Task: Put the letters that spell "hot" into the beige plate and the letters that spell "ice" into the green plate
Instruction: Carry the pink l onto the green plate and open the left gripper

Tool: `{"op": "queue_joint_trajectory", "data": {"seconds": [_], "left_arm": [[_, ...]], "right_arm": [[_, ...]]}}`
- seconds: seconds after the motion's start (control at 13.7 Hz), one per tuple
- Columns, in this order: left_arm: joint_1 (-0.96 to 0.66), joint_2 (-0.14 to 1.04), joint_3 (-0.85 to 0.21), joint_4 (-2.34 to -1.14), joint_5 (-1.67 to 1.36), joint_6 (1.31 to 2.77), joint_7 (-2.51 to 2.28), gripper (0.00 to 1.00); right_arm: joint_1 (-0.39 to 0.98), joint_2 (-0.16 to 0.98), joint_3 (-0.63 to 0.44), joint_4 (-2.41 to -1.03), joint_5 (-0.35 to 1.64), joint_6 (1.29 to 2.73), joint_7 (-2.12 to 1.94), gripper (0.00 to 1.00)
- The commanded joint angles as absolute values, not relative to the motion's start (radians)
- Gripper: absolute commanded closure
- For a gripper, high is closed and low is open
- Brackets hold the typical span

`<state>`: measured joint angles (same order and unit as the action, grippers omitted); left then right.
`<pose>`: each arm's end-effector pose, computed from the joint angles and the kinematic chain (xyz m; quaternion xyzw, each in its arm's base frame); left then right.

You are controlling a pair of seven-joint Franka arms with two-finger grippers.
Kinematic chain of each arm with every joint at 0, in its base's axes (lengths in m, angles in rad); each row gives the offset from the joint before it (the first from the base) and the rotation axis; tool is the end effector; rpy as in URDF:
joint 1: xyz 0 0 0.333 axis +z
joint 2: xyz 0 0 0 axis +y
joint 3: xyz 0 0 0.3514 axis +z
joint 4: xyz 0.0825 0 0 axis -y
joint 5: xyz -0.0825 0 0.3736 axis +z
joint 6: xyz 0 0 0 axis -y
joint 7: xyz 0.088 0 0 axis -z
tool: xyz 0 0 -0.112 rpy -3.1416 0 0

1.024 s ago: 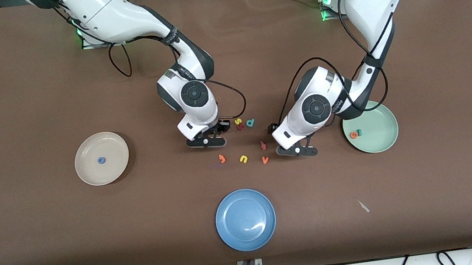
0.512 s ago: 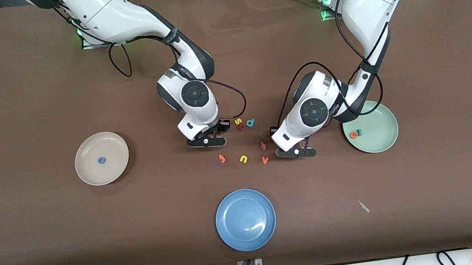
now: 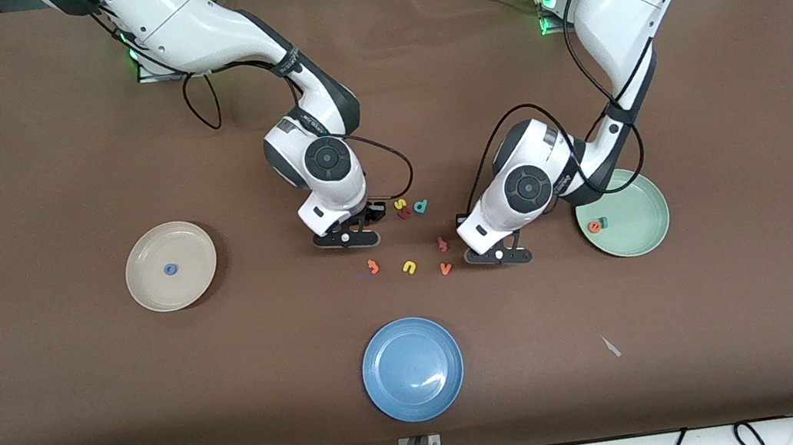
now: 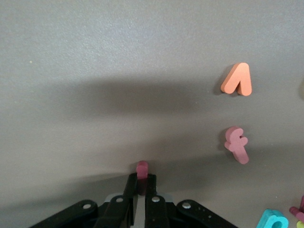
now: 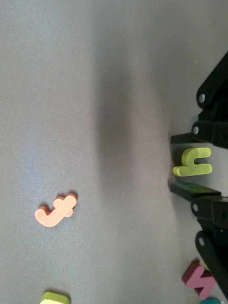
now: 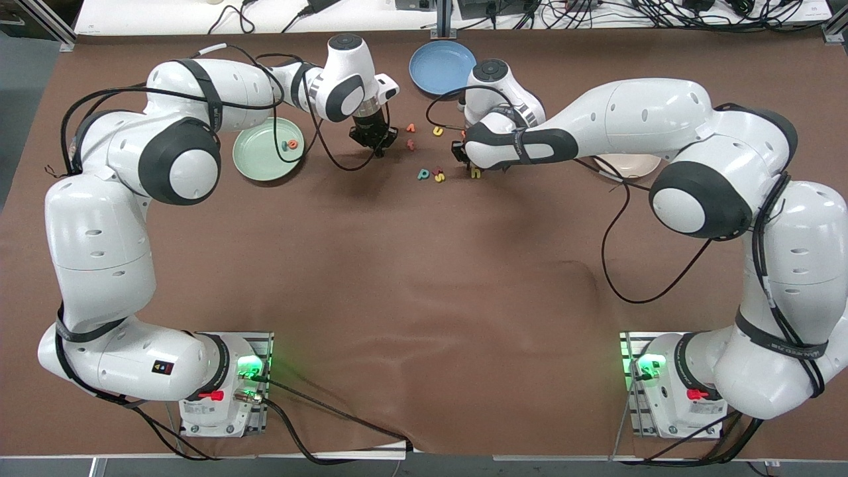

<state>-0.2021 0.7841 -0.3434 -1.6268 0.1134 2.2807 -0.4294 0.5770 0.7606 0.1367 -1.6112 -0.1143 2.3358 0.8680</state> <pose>0.6128 -0.3281 0.2019 0.9944 -0.0550 -0.0741 0.0520 0.5446 0.4492 0.2085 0.9984 -0.0549 -0.0143 0.0050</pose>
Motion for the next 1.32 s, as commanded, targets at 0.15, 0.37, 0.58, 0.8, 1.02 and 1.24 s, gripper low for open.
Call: {"op": "queue_joint_trajectory", "data": {"seconds": [0.15,0.37,0.58,0.8,1.02,1.24], "left_arm": [[-0.152,0.687,-0.331,-1.602,0.138,2.143,-0.443,1.00],[-0.092,0.641,-0.331,-1.606,0.159,2.010,-0.436,1.00],[-0.023,0.643,-0.334,-1.620,0.236,1.939,-0.301,1.00],[0.082,0.658,-0.334,-1.637,0.238,1.940,-0.130,1.00],[0.158,0.672,-0.334,-1.635,0.238,1.945,-0.014,1.00],[0.169,0.680,-0.334,-1.634,0.236,1.950,-0.003,0.38]], "right_arm": [[0.575,0.775,0.140,-1.594,-0.106,2.332,0.865,0.75],[0.575,0.773,0.140,-1.588,-0.091,2.327,0.864,0.94],[0.565,0.764,0.138,-1.579,-0.084,2.288,0.848,0.96],[0.532,0.764,0.138,-1.519,-0.083,2.192,0.802,0.97],[0.532,0.765,0.138,-1.517,-0.081,2.195,0.807,0.97],[0.532,0.764,0.135,-1.517,-0.055,2.186,0.810,0.66]]}}
